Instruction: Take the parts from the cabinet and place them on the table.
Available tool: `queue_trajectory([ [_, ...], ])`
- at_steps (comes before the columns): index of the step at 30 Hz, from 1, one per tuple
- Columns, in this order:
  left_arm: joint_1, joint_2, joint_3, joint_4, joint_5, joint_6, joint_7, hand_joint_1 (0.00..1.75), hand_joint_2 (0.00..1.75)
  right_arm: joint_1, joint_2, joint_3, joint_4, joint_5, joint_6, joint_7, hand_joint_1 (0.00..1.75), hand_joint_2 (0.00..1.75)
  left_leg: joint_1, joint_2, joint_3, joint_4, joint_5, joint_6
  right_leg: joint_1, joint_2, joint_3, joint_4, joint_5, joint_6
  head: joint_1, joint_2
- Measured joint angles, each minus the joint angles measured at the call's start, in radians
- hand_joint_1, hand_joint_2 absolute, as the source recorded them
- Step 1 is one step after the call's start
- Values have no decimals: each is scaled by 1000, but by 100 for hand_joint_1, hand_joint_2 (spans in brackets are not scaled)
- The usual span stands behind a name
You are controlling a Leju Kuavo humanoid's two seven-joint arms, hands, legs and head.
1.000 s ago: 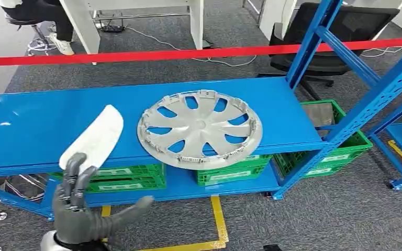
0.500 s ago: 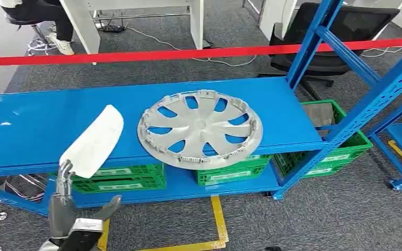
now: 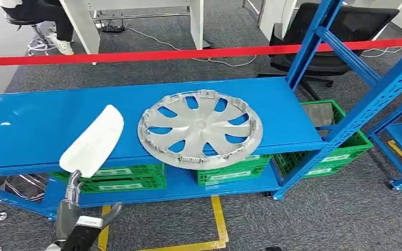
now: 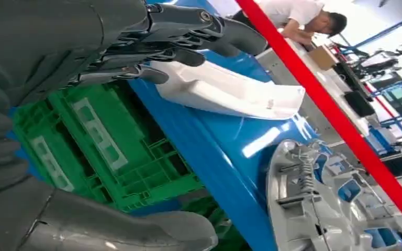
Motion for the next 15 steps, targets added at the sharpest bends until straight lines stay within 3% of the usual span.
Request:
queue_trajectory([
  [7,-27,-3,-9,14,-76,46,1,0,175,0,-5,3,1,11,3,0,0,0,0,0,0,0,0,0,0,0,0,0,0,0,0,0],
  [15,-46,9,-81,3,-183,108,17,0,175,-2,-8,5,1,10,3,0,0,0,0,0,0,0,0,0,0,0,0,0,0,0,0,0],
])
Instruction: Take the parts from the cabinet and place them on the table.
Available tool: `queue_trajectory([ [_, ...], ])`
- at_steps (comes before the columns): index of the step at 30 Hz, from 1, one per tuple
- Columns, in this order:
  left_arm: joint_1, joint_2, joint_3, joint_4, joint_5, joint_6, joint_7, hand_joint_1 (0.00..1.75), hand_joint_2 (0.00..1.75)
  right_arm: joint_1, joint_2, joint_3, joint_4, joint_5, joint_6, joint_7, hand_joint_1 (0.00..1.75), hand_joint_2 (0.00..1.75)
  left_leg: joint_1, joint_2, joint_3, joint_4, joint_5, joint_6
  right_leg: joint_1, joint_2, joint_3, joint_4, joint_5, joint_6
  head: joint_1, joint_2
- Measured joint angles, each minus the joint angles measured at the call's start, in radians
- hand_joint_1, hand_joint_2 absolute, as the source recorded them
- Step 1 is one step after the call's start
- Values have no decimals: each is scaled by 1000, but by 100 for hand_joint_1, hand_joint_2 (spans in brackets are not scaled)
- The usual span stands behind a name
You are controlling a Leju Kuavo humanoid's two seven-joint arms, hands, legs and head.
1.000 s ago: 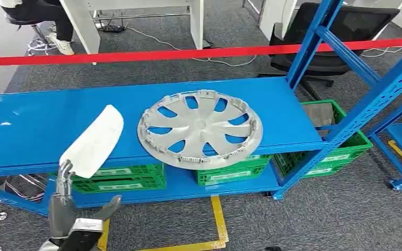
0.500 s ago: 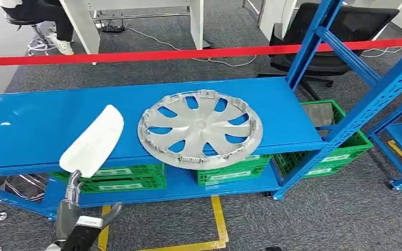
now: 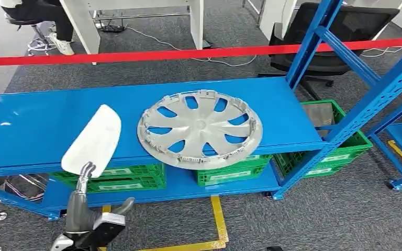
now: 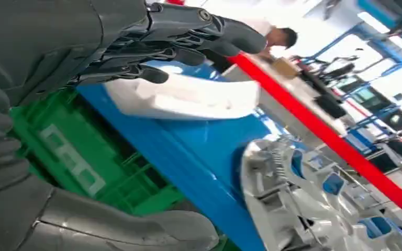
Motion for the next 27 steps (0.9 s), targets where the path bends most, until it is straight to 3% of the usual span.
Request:
queue_trajectory([
  [3,9,11,-45,-39,-60,44,18,0,175,0,0,0,0,-8,-1,-1,0,0,0,0,0,0,0,0,0,0,0,0,0,0,0,0],
  [8,56,52,-144,-167,-231,177,59,0,175,1,16,-3,0,-45,-90,-2,0,0,0,0,0,0,0,0,0,0,0,0,0,0,0,0],
  [18,89,92,-225,-277,-283,228,111,0,175,1,27,-6,0,-52,-92,-3,0,0,0,0,0,0,0,0,0,0,0,0,0,0,0,0],
  [22,100,100,-224,-294,-289,237,153,0,175,1,27,-6,0,-51,-82,-5,0,0,0,0,0,0,0,0,0,0,0,0,0,0,0,0],
  [27,115,78,-174,-293,-379,238,165,0,175,3,11,-5,2,-45,-5,-4,0,0,0,0,0,0,0,0,0,0,0,0,0,0,0,0],
])
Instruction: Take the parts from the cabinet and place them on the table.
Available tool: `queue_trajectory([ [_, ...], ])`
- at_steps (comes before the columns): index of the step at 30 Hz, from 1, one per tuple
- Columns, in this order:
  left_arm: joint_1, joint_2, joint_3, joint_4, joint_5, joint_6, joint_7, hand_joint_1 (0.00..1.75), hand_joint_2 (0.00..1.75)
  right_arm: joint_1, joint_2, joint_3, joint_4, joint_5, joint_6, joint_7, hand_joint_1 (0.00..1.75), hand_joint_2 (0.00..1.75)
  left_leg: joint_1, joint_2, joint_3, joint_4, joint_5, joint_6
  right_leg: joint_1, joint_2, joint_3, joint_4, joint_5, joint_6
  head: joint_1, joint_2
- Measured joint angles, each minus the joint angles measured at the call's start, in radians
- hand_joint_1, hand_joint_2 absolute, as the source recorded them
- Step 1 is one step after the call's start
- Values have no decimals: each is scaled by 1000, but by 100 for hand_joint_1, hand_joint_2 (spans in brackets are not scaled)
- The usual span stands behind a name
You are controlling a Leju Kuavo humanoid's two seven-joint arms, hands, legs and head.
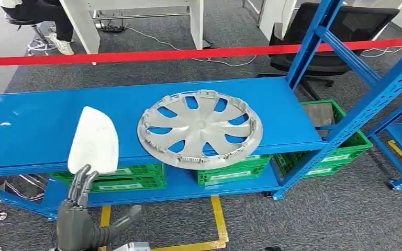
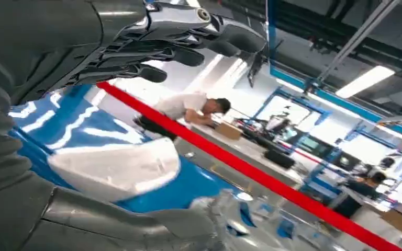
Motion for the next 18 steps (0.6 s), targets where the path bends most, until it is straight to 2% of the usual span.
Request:
queue_trajectory([
  [4,-14,-50,129,28,-95,0,13,0,175,0,-5,4,0,3,3,1,0,0,0,0,0,0,0,0,0,0,0,0,0,0,0,0],
  [7,-37,-76,228,84,-80,0,-8,0,175,-1,-9,6,1,5,5,1,0,0,0,0,1,0,0,-1,0,0,0,0,0,0,0,0],
  [11,-51,-101,298,126,-87,1,-18,0,175,-1,-11,11,1,6,6,0,0,0,0,0,0,0,1,-1,0,0,0,0,0,0,0,0],
  [18,-112,-167,460,239,-160,1,-98,0,175,-3,-17,25,1,8,16,0,0,0,0,0,0,0,1,-1,0,0,0,0,0,0,0,0],
])
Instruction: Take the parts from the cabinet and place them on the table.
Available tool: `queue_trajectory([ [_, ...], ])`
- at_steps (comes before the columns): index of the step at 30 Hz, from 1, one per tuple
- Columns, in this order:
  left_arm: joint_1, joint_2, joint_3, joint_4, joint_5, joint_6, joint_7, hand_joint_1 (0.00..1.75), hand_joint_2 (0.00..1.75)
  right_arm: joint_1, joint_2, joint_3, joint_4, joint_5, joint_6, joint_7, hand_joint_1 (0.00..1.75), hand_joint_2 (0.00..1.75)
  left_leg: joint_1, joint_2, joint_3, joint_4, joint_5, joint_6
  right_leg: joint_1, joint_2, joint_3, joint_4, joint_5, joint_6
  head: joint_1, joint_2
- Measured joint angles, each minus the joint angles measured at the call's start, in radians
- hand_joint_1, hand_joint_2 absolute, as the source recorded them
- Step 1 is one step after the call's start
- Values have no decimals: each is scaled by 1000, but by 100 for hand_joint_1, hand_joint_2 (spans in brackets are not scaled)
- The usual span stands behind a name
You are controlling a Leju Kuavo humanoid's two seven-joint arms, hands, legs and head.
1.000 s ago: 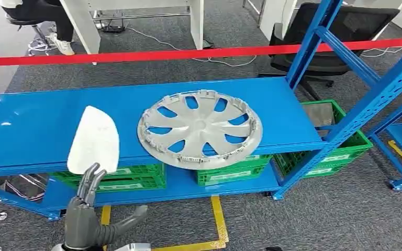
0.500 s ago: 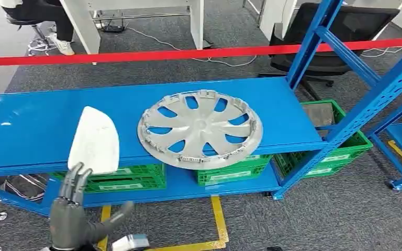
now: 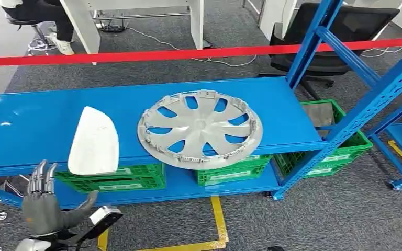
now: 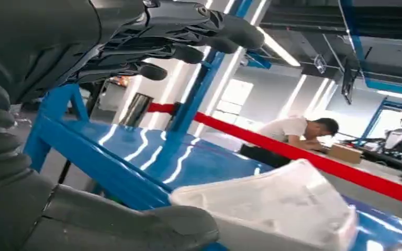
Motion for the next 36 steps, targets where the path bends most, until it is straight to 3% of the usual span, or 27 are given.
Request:
queue_trajectory([
  [3,-29,-29,75,39,-19,0,-18,0,175,-1,-3,5,0,0,2,1,0,0,0,0,0,0,0,0,0,1,0,0,0,0,0,0],
  [7,-40,-48,112,63,-21,1,-21,0,175,-2,-4,6,0,0,2,1,0,0,0,0,0,0,0,0,0,0,0,0,0,0,0,0],
  [24,-57,-55,148,103,-43,2,-19,0,175,-3,-10,17,0,2,3,2,0,0,0,0,0,0,0,0,0,0,0,0,0,0,0,0],
  [31,-91,-50,136,129,-75,2,17,0,175,-4,-14,24,0,8,4,3,0,0,0,0,0,0,0,0,0,0,-1,0,0,0,0,0],
  [36,-143,-39,85,176,-119,2,93,0,175,-9,-19,32,0,13,11,9,0,0,0,0,0,0,0,0,0,0,0,0,0,0,0,0],
])
